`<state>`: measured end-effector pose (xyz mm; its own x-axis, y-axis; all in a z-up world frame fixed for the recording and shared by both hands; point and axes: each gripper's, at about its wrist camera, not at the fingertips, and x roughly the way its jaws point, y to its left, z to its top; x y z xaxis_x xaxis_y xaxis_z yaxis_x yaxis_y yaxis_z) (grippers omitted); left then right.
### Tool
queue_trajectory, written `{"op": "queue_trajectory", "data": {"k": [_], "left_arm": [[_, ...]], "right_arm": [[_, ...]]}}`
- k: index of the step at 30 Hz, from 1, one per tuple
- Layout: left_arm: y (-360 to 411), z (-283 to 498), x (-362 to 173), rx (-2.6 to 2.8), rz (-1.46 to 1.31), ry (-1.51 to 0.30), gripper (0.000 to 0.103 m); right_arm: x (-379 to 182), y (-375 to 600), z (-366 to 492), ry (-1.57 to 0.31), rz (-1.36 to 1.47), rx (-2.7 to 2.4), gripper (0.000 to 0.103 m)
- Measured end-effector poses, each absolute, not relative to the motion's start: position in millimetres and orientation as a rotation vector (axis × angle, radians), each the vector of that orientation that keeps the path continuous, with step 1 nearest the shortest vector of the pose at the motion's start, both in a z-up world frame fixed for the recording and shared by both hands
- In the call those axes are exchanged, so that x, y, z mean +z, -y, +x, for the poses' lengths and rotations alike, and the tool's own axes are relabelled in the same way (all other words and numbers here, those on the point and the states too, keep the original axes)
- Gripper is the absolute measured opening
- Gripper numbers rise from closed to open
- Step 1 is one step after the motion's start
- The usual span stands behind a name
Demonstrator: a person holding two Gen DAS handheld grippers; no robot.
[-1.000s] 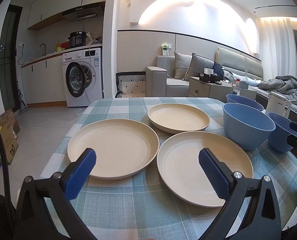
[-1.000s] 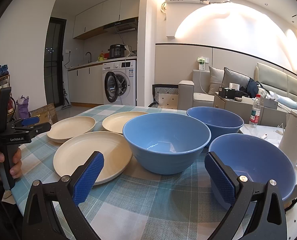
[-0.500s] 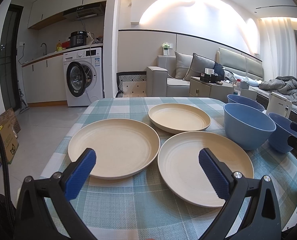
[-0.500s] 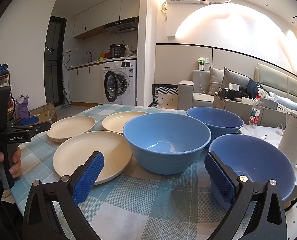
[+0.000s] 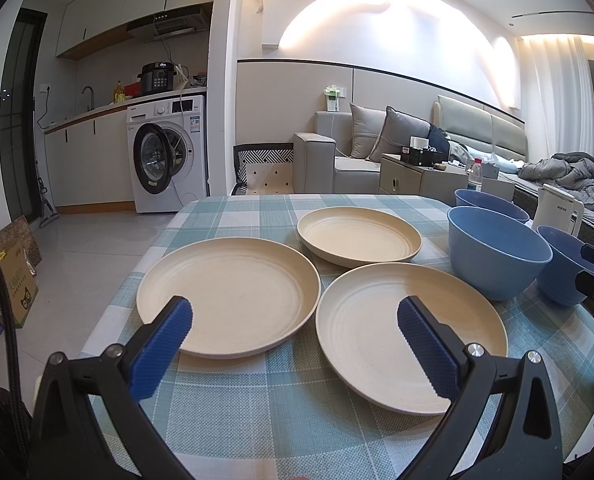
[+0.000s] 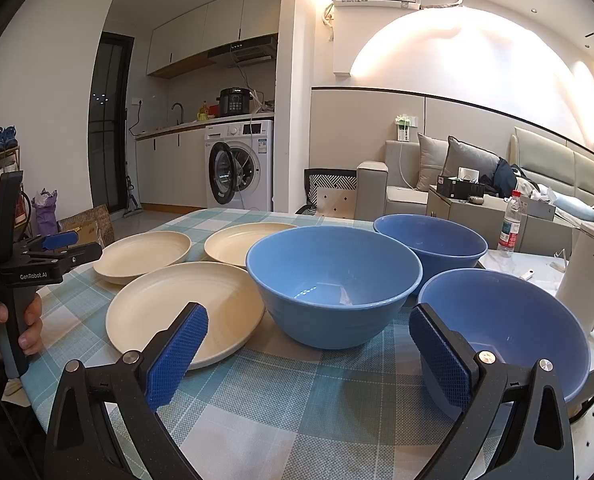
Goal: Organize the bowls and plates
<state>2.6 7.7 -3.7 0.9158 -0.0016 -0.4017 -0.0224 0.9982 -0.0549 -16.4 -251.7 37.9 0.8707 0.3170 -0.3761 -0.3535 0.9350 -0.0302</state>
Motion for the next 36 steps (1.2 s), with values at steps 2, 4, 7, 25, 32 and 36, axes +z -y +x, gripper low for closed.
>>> {"op": "queue_trajectory", "data": {"k": [2, 4, 7, 25, 32, 36], "left_arm": [[-7.9, 2.4, -3.7, 0.011, -0.059, -0.412, 0.103], [-7.7, 2.7, -3.5, 0.011, -0.057, -0.414, 0.103], [-7.8, 2.6, -3.6, 0.011, -0.058, -0.413, 0.103], [-9.0, 2.1, -3.4, 0.014, -0.056, -0.411, 0.103], [-10.8, 1.3, -3.5, 0.021, -0.050, -0.410, 0.103], [-9.7, 1.0, -3.4, 0.025, -0.049, -0.411, 0.103]], "right_arm": [[37.9, 251.7, -16.4, -0.376, -0.099, 0.351, 0.103], [37.9, 251.5, -16.5, -0.376, -0.099, 0.351, 0.103], [37.9, 251.2, -16.5, -0.376, -0.099, 0.351, 0.103], [37.6, 250.9, -16.7, -0.377, -0.100, 0.350, 0.103], [39.0, 244.8, -16.6, -0.391, -0.116, 0.339, 0.103], [38.9, 243.1, -13.6, -0.404, -0.125, 0.323, 0.103]]}}
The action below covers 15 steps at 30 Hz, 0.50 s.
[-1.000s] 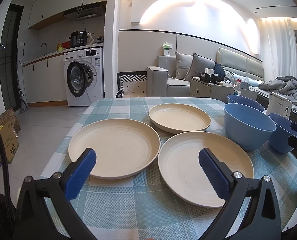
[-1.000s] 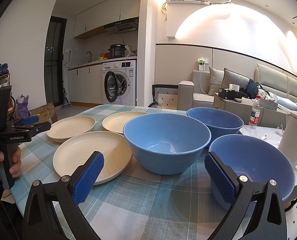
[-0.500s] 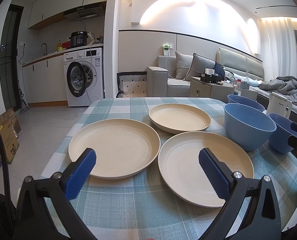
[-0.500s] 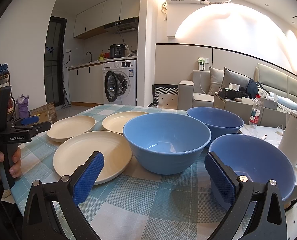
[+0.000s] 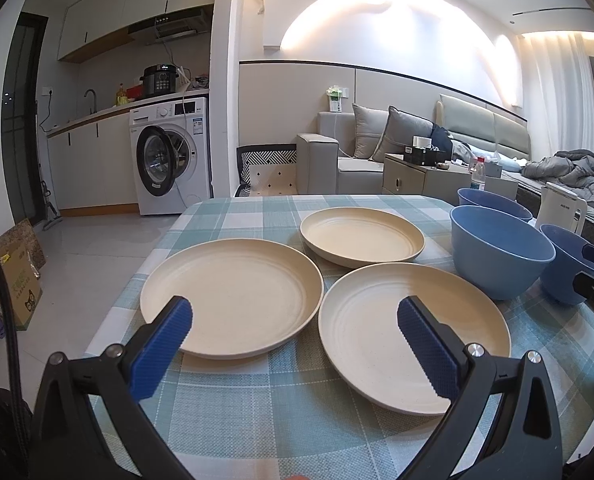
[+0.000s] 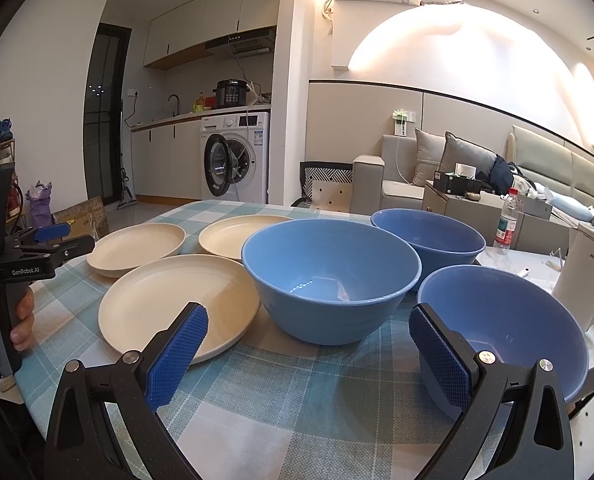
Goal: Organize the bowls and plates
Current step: 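Move the left tool toward a large cream plate while the right tool approaches another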
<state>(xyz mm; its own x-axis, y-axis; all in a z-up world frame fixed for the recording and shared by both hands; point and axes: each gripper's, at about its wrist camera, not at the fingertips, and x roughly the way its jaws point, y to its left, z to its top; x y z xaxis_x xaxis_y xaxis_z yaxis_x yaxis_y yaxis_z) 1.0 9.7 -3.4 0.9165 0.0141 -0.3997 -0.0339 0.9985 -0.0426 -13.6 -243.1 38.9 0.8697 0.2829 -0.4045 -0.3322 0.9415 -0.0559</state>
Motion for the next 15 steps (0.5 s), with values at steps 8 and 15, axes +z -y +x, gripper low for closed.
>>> {"op": "queue_trajectory", "data": {"k": [8, 15], "left_arm": [[-5.3, 2.5, -3.6, 0.011, -0.055, -0.436, 0.103], [-0.6, -1.3, 5.8, 0.007, -0.048, -0.434, 0.103]], "right_arm": [[41.9, 247.2, -9.5, -0.419, -0.090, 0.337, 0.103], [50.2, 239.9, -10.7, -0.420, -0.113, 0.347, 0.103]]}}
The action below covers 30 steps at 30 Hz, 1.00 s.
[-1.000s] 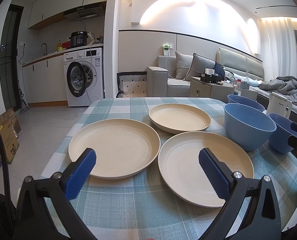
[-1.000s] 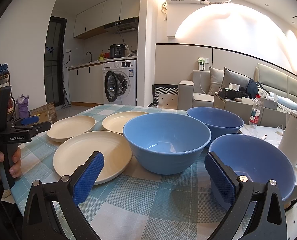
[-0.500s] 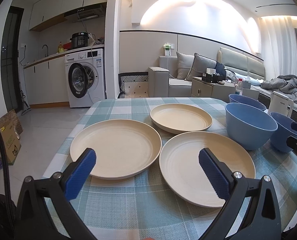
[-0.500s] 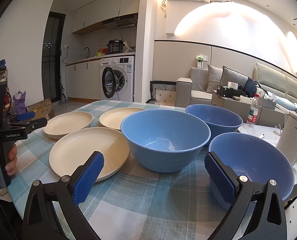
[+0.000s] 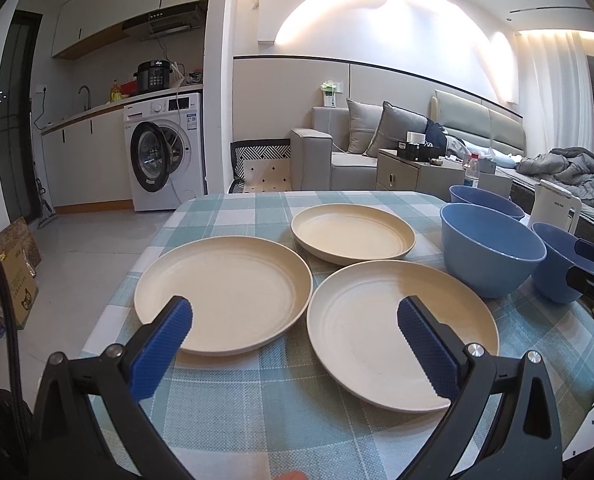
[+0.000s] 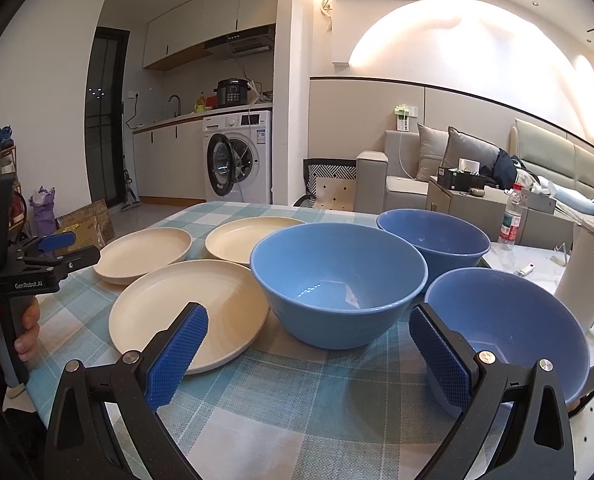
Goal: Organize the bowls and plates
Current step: 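Move the left tool toward a large cream plate while the right tool approaches another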
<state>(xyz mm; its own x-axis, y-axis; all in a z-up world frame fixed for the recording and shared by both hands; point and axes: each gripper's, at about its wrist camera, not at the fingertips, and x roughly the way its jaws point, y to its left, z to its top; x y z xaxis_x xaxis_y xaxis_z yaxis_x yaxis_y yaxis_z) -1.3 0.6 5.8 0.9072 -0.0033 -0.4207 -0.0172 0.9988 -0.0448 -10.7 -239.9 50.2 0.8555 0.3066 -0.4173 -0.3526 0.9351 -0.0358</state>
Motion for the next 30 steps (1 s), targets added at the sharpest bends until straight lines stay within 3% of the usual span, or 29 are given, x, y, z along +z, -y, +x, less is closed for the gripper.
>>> {"op": "queue_trajectory", "data": {"k": [30], "left_arm": [[-20.6, 11.9, 43.3, 0.104, -0.103, -0.499, 0.103]], "right_arm": [[95.2, 173.6, 21.5, -0.481, -0.122, 0.469, 0.103]]}}
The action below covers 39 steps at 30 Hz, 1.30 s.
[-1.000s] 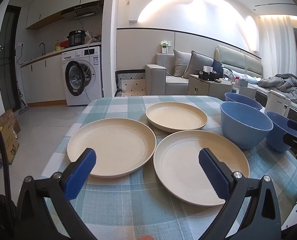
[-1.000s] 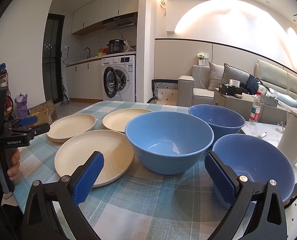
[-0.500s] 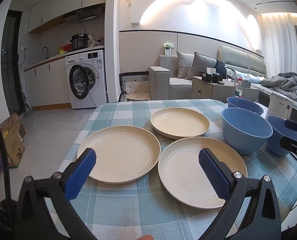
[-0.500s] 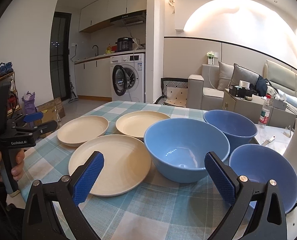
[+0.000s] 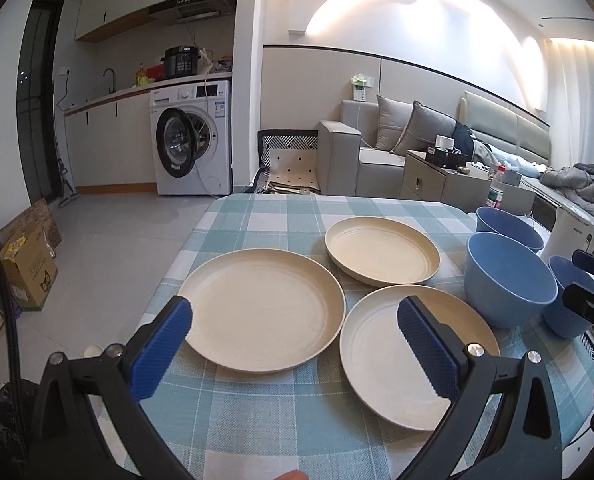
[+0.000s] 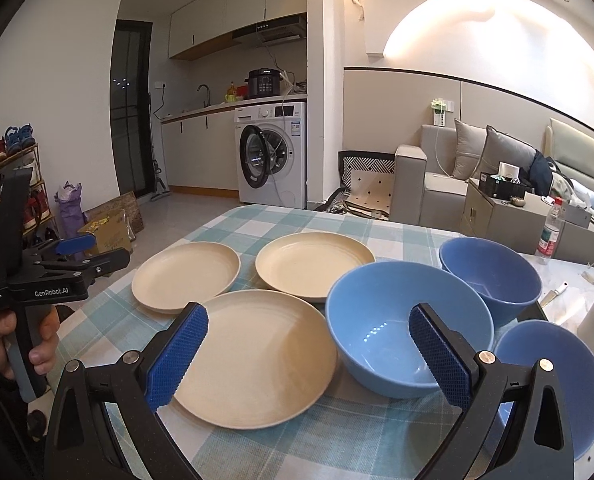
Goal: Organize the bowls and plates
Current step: 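Move the left tool toward a large cream plate while the right tool approaches another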
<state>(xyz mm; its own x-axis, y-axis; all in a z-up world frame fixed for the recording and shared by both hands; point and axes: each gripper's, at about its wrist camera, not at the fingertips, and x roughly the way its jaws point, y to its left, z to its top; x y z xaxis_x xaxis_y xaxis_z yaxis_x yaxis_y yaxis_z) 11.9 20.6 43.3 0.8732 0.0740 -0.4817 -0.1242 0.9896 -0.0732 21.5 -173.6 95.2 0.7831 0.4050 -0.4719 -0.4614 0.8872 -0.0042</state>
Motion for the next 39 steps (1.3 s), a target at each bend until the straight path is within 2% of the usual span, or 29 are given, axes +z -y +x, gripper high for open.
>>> {"op": "queue_trajectory", "data": {"k": [28, 39], "left_arm": [[-41.5, 66.8, 58.2, 0.156, -0.073, -0.550, 0.103], [-53.5, 71.8, 47.0, 0.180, -0.070, -0.581, 0.103]], "right_arm": [[118.2, 108.7, 79.5, -0.570, -0.139, 0.492, 0.103], [115.3, 77.4, 100.2, -0.610, -0.139, 0.499, 0.103]]}}
